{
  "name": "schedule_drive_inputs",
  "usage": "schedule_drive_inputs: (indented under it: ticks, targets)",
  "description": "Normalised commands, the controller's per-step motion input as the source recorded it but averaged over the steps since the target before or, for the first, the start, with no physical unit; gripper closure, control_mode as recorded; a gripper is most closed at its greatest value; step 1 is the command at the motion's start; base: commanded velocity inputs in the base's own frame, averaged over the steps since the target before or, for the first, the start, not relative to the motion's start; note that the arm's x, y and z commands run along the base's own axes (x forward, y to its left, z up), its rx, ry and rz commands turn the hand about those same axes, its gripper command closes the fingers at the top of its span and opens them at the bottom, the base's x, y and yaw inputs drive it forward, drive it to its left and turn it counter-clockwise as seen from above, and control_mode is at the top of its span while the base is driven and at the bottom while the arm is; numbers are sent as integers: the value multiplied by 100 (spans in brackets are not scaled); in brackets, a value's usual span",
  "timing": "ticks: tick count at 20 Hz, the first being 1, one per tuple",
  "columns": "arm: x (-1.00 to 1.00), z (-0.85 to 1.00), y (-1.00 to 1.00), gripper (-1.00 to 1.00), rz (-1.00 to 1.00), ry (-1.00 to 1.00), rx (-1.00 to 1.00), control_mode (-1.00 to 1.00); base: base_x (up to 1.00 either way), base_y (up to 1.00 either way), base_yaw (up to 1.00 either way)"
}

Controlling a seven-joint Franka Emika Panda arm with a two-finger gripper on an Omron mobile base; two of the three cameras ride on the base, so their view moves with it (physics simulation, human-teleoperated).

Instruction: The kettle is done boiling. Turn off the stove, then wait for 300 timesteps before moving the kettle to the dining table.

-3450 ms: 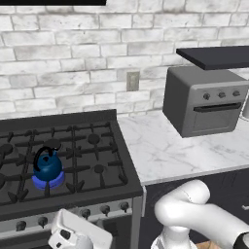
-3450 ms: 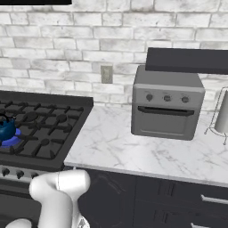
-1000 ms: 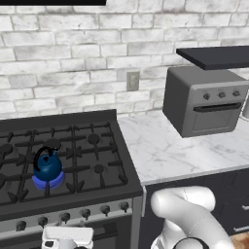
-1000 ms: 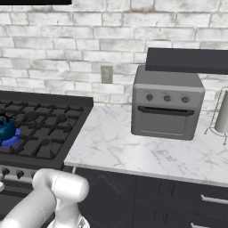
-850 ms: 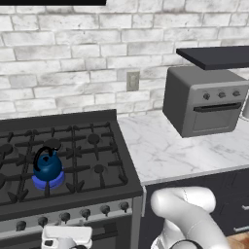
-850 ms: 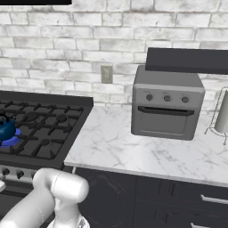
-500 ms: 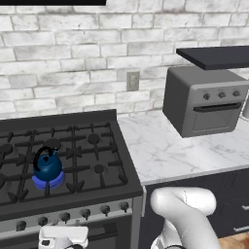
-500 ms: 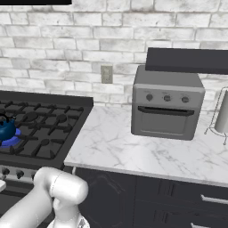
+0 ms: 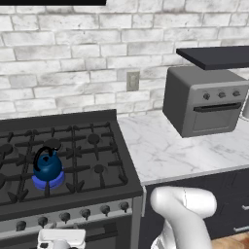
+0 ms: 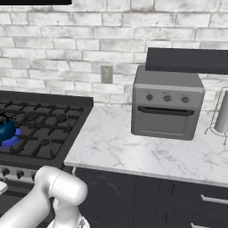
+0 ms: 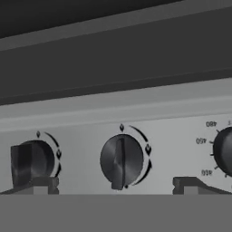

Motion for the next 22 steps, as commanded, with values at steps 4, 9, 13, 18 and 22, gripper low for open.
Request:
schedule_drive_inputs:
  ticks: [4,9,13,18,22]
  targets:
    - [20,-15,8,-100,0,0,0,-100,0,0,0]
    - [19,-10,5,-100,0,0,0,-100,0,0,0]
    - [12,-7,4,-100,0,0,0,-100,0,0,0]
    - [11,-3,3,-100,0,0,0,-100,0,0,0]
    - [4,0,0,-100,2,0,0,-100,0,0,0]
